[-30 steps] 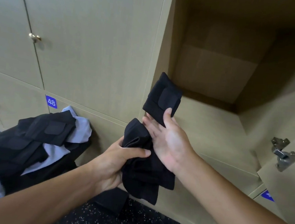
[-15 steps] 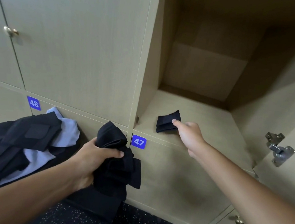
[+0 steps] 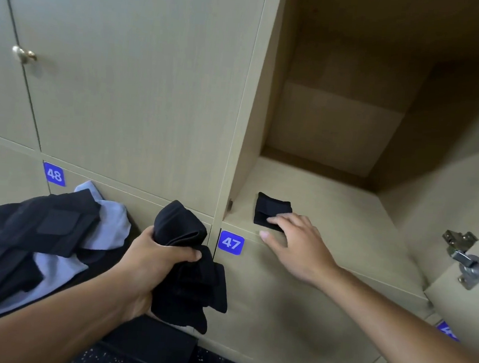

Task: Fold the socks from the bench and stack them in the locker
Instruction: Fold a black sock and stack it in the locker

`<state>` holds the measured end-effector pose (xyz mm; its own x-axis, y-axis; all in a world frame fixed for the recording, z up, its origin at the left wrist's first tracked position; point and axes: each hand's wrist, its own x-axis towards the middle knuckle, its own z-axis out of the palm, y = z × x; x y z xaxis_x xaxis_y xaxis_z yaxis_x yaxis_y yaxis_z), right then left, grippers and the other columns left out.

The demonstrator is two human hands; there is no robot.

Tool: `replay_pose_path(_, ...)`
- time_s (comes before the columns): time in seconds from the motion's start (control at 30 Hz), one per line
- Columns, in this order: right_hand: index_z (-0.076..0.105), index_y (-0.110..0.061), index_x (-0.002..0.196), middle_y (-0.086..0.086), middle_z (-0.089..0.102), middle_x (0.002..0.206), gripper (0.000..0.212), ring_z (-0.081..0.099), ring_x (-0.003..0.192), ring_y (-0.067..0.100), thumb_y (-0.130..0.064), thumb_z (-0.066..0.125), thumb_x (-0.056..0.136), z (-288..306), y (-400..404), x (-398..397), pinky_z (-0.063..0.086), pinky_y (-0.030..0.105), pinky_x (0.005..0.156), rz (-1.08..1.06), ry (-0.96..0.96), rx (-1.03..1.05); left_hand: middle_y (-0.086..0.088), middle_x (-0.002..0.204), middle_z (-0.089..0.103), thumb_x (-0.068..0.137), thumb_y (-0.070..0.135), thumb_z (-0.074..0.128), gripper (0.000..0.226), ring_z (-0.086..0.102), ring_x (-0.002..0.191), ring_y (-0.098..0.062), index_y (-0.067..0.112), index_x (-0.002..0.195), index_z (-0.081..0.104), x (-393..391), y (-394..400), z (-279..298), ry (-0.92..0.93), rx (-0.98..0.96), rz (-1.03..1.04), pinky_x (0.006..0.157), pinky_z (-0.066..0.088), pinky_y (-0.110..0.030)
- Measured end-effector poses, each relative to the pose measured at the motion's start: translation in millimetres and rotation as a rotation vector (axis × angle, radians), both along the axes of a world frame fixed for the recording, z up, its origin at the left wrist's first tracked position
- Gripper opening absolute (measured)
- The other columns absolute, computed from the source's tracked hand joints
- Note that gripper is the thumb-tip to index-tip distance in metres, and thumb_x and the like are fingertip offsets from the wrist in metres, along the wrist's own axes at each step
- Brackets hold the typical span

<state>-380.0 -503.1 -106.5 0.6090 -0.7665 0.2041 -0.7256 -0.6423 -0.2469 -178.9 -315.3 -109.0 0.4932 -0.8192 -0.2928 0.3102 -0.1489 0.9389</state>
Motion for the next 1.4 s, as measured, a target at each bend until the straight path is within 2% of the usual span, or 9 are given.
replay_pose_path(0.17,0.034,-0.037,0.155,0.001,0.039,0.153,0.062,0.029,0.143,0.02,-0.066,0.031,0.1,5,-8,24,0.025,0.035,0.117,-0.065,0.129,-0.002,-0.02,0.103,0.075,0.061,0.005,0.093,0.067,0.075,0.089,-0.042,0.014,0.119,0.062,3,-2,-2,-0.011,0.0,0.03,0.079,0.06,-0.064)
replay_pose_path(0.33,0.044,-0.032,0.145,0.012,0.048,0.141,0.06,0.039,0.134,0.032,-0.066,0.024,0.101,10,-20,47,0.026,0.041,0.114,-0.206,0.264,-0.084,-0.02,0.105,0.074,0.065,0.003,0.092,0.064,0.075,0.09,-0.042,0.016,0.119,0.061,1,-4,-4,-0.012,-0.002,0.039,0.079,0.06,-0.064)
replay_pose_path(0.47,0.048,-0.014,0.133,0.013,0.058,0.134,0.045,0.045,0.128,0.034,-0.044,0.043,0.1,12,-31,47,0.029,0.041,0.111,-0.343,0.244,-0.22,-0.018,0.102,0.075,0.069,0.004,0.09,0.057,0.075,0.089,-0.042,0.019,0.116,0.06,3,-2,-6,-0.023,0.003,0.042,0.077,0.06,-0.065)
replay_pose_path(0.57,0.048,-0.016,0.135,0.01,0.06,0.13,0.041,0.048,0.122,0.033,-0.033,0.05,0.099,12,-34,48,0.039,0.04,0.099,-0.314,0.113,-0.174,-0.018,0.103,0.074,0.07,0.004,0.089,0.057,0.075,0.089,-0.041,0.018,0.117,0.06,6,1,-6,-0.032,0.006,0.032,0.077,0.06,-0.065)
replay_pose_path(0.7,0.049,-0.02,0.143,0.01,0.054,0.138,0.043,0.045,0.126,0.032,-0.016,0.049,0.1,8,-43,45,0.038,0.04,0.102,-0.254,0.155,-0.133,-0.018,0.103,0.075,0.07,0.004,0.089,0.054,0.075,0.088,-0.04,0.015,0.116,0.061,12,3,-6,-0.06,0.019,0.037,0.077,0.061,-0.064)
replay_pose_path(0.83,0.056,-0.021,0.136,0.01,0.055,0.13,0.051,0.047,0.121,0.03,0.004,0.05,0.092,18,-51,29,0.039,0.039,0.098,-0.276,0.158,-0.196,-0.016,0.104,0.075,0.07,0.006,0.09,0.056,0.076,0.088,-0.038,0.017,0.117,0.061,14,3,-7,-0.08,0.019,0.04,0.077,0.062,-0.061)
replay_pose_path(1.0,0.06,-0.016,0.133,0.012,0.06,0.126,0.035,0.051,0.118,0.032,-0.017,0.055,0.098,26,-55,13,0.044,0.04,0.097,-0.312,-0.03,-0.187,-0.015,0.103,0.075,0.071,0.005,0.089,0.055,0.076,0.087,-0.037,0.018,0.117,0.061,12,2,-8,-0.091,0.019,0.038,0.074,0.062,-0.06)
replay_pose_path(1.2,0.041,-0.027,0.152,0.013,0.042,0.149,0.06,0.035,0.138,0.034,-0.06,0.035,0.102,14,-48,35,0.034,0.043,0.112,-0.245,0.18,-0.035,-0.017,0.103,0.074,0.072,0.004,0.088,0.054,0.075,0.088,-0.039,0.018,0.116,0.06,6,-4,-8,-0.085,0.014,0.035,0.075,0.062,-0.062)
replay_pose_path(1.4,0.04,-0.022,0.15,0.01,0.042,0.15,0.064,0.034,0.137,0.033,-0.063,0.026,0.102,9,-54,46,0.033,0.044,0.109,-0.262,0.177,0.033,-0.016,0.106,0.074,0.07,0.006,0.09,0.058,0.075,0.09,-0.04,0.021,0.116,0.059,1,-8,-11,-0.075,0.031,0.025,0.076,0.061,-0.063)
